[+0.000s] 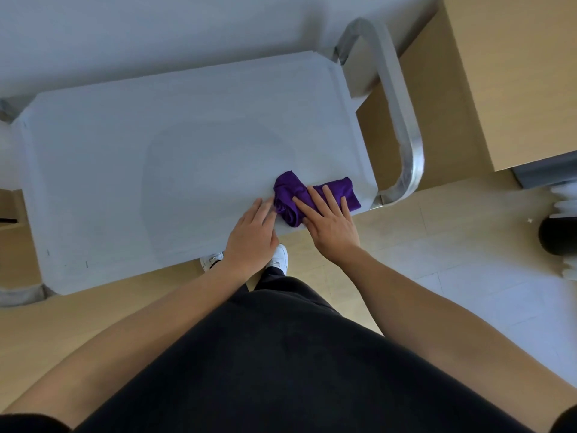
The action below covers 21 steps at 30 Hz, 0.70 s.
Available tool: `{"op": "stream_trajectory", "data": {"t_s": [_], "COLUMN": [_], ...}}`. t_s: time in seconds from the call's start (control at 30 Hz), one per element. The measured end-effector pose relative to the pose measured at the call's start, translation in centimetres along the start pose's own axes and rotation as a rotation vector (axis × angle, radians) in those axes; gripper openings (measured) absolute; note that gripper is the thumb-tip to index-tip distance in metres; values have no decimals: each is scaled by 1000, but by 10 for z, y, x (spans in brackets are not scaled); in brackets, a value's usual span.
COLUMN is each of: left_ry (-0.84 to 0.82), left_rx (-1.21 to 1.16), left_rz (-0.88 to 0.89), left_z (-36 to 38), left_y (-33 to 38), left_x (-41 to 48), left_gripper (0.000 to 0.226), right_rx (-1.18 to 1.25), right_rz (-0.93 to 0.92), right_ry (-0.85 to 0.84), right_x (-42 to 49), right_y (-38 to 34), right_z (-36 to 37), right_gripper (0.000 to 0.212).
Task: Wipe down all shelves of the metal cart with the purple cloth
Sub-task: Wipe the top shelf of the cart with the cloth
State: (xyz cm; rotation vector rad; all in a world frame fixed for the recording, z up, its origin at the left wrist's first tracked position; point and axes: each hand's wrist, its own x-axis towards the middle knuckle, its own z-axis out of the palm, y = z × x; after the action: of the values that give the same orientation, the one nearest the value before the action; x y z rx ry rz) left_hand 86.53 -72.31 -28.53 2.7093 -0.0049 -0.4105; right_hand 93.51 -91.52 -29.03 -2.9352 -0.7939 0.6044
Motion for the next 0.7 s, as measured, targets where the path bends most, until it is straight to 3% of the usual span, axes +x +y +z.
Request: {"op": "stream_trajectory", "data": {"t_s": [0.27,0.37,0.47,0.57,0.7], "left_ry": [58,101,129,121,-10], "left_rx": [-19,-41,-64,-56,27], "left_rz": [2,6,37,74,98], "left_z": [-2,-5,-6,-6,4], "left_y": [31,43,58,72,80], "left_x": [21,33,47,59,67], "left_gripper": [52,53,52,51,51], "right_rx": [31,210,408,334,157], "right_rz": [19,-38,-36,-2,-9], "right_ry": [18,12,152,294,105], "right_x": [11,20,13,-3,-12], "right_y": [57,71,77,81,83], "right_z": [-10,-18,-24,-20,-9], "right_gripper": [49,49,47,45,52]}}
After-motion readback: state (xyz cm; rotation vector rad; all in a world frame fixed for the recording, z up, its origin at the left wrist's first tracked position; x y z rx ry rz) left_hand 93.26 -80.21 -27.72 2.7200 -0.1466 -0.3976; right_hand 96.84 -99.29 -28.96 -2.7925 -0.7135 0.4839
